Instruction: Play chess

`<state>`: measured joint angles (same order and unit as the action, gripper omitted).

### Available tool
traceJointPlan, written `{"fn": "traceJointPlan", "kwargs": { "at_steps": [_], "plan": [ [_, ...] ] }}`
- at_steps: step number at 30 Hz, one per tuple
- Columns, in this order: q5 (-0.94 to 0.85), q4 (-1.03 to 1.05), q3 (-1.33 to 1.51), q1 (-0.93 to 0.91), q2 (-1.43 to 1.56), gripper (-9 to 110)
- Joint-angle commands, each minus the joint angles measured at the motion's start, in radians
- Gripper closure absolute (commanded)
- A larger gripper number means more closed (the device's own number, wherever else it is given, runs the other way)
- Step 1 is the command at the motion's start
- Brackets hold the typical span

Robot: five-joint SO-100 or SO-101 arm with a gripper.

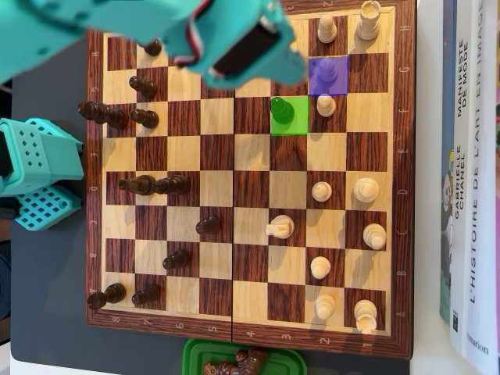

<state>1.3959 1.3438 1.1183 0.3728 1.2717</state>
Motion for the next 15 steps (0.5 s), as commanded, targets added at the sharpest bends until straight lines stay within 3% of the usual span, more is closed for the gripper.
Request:
{"fn": "traceJointPlan", "kwargs": {
  "at_steps": [1, 15],
  "plan": [
    [-0.003, 0.002, -0.074, 0.002, -0.02, 85],
    [-0.005, 0.002, -0.195, -0.011, -0.178, 85]
  ]
}}
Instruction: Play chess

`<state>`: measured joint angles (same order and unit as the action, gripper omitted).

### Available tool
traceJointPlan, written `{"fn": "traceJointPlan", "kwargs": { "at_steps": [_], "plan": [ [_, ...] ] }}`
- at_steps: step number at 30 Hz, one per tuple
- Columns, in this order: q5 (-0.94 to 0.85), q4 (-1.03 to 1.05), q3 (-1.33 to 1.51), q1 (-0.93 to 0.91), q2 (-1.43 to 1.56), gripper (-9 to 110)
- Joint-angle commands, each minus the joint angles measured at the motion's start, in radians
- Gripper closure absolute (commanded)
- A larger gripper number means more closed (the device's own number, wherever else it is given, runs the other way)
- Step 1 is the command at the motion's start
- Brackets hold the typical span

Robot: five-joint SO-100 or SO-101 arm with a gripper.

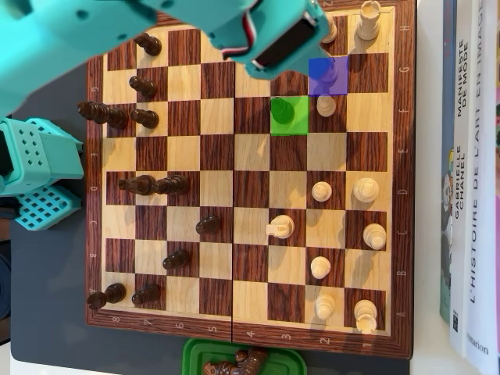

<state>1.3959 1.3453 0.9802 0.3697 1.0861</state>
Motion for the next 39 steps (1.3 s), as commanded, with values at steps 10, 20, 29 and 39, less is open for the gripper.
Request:
{"fn": "traceJointPlan", "kwargs": {
  "at_steps": [10, 20, 29, 39],
  "plan": [
    [-0.006, 0.0, -0.071, -0.044, -0.008, 85],
    [-0.006, -0.009, -0.078, -0.044, -0.046, 85],
    [-0.006, -0.009, -0.104, -0.044, -0.091, 85],
    [-0.006, -0.009, -0.104, -0.044, -0.098, 85]
  ]
}}
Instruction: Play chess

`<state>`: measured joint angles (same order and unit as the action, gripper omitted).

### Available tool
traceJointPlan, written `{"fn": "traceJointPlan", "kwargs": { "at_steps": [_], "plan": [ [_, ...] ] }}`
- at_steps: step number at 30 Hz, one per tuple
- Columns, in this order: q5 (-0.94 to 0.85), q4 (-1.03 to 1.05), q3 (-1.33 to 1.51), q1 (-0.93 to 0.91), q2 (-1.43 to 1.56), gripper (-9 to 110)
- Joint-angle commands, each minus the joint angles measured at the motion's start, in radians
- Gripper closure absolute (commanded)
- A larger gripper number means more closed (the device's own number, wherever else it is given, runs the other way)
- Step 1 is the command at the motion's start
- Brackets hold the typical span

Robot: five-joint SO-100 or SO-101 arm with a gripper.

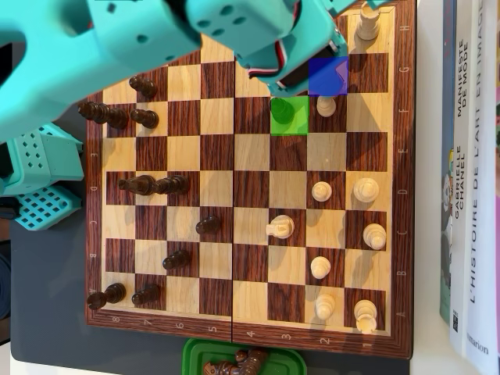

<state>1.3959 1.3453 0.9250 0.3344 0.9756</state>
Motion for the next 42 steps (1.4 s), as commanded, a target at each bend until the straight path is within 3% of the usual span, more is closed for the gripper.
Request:
{"fn": "traceJointPlan", "kwargs": {
  "at_steps": [1, 28, 35, 42],
  "plan": [
    [-0.006, -0.009, -0.049, -0.009, 0.012, 85],
    [-0.006, -0.002, -0.121, -0.009, -0.049, 85],
    [-0.006, 0.0, -0.098, -0.012, 0.103, 85],
    [-0.006, 0.0, 0.121, -0.052, 0.354, 85]
  ]
}}
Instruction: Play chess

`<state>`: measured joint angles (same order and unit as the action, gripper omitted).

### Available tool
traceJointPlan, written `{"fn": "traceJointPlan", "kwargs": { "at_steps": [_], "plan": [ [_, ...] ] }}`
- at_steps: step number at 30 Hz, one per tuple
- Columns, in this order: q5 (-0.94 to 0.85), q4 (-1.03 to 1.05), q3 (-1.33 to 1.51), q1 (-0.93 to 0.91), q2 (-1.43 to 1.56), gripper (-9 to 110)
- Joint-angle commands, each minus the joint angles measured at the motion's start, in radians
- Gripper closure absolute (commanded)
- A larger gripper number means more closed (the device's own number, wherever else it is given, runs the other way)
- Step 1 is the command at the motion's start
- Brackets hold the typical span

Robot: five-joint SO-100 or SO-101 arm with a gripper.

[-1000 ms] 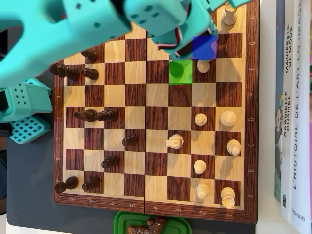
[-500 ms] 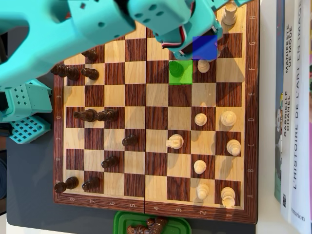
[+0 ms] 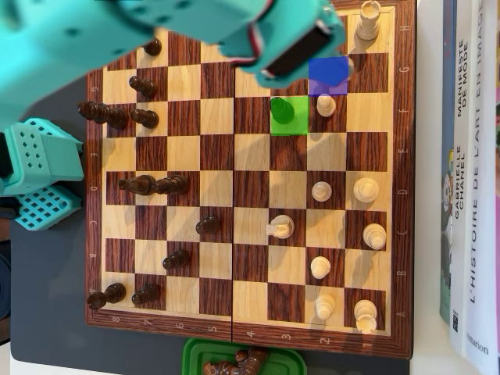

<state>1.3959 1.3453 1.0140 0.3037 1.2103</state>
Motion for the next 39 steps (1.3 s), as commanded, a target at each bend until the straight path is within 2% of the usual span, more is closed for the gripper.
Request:
{"fn": "traceJointPlan", "kwargs": {
  "at_steps": [1, 11, 39],
  "plan": [
    [-0.006, 0.0, 0.074, -0.029, 0.156, 85],
    [0.006, -0.011, 0.356, -0.075, 0.331, 85],
    [0.006, -0.063, 0.368, -0.044, 0.219, 84]
  ]
}}
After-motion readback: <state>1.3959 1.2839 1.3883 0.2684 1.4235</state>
